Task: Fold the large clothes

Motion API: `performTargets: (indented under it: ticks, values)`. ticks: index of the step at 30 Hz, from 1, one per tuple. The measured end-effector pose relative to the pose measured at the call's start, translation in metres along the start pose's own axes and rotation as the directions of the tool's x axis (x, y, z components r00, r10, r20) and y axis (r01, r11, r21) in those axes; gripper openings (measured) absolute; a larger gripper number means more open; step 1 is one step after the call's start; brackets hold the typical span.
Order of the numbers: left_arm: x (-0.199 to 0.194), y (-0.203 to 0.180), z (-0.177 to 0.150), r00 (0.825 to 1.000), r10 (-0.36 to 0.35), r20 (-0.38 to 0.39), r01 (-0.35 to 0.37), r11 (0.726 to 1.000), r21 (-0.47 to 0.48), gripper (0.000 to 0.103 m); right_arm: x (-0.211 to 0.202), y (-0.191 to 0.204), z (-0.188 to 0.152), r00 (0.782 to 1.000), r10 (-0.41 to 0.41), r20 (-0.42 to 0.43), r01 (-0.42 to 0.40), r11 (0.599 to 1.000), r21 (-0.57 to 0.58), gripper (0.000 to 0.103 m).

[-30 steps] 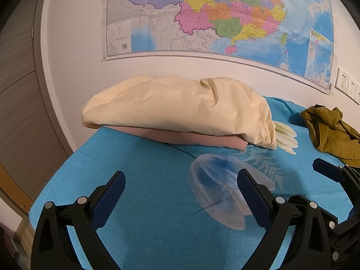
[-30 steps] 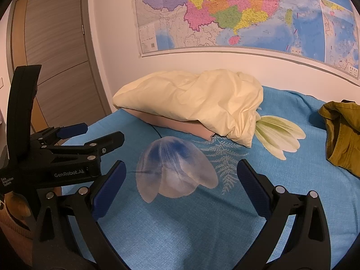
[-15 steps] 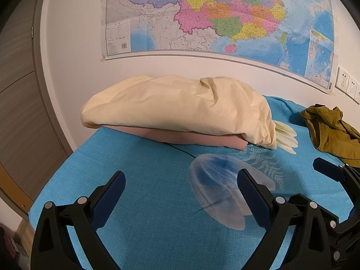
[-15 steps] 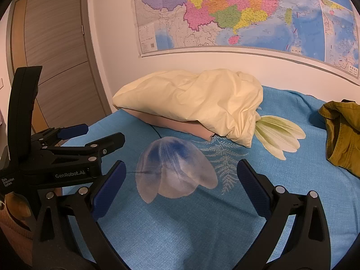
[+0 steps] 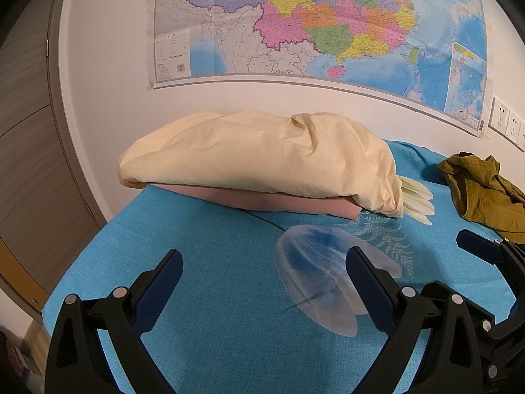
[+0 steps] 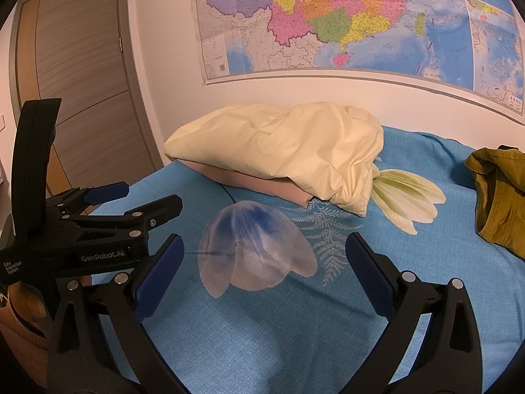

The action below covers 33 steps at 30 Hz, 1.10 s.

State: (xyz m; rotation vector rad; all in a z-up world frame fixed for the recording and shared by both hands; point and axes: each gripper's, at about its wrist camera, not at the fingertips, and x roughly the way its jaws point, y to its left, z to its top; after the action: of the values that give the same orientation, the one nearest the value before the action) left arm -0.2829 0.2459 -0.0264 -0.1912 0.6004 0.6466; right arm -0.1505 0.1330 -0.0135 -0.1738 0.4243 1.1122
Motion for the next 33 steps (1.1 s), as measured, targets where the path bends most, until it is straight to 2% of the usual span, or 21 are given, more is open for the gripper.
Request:
performTargets:
  ticks: [23, 28, 33]
  values:
    - [0.003, 0.003, -0.002, 1.000, 0.003, -0.011, -0.003, 1.000, 0.000, 0.096, 0.003, 0.000, -0.002, 1.000, 0.001, -0.010, -0.001, 1.000, 0.012, 0.097]
    - [0.002, -0.004, -0.001, 0.999, 0.007, 0.032, -0.008, 0.999, 0.033, 0.096, 0.001, -0.004, -0.002, 1.000, -0.004, -0.005, 0.004, 1.000, 0.022, 0.097]
    - [0.010, -0.020, -0.001, 0.996, -0.081, -0.027, 0.081, 0.996, 0.023, 0.096, -0.015, -0.022, -0.007, 0.998, -0.060, 0.015, 0.059, 0.997, 0.059, 0.097]
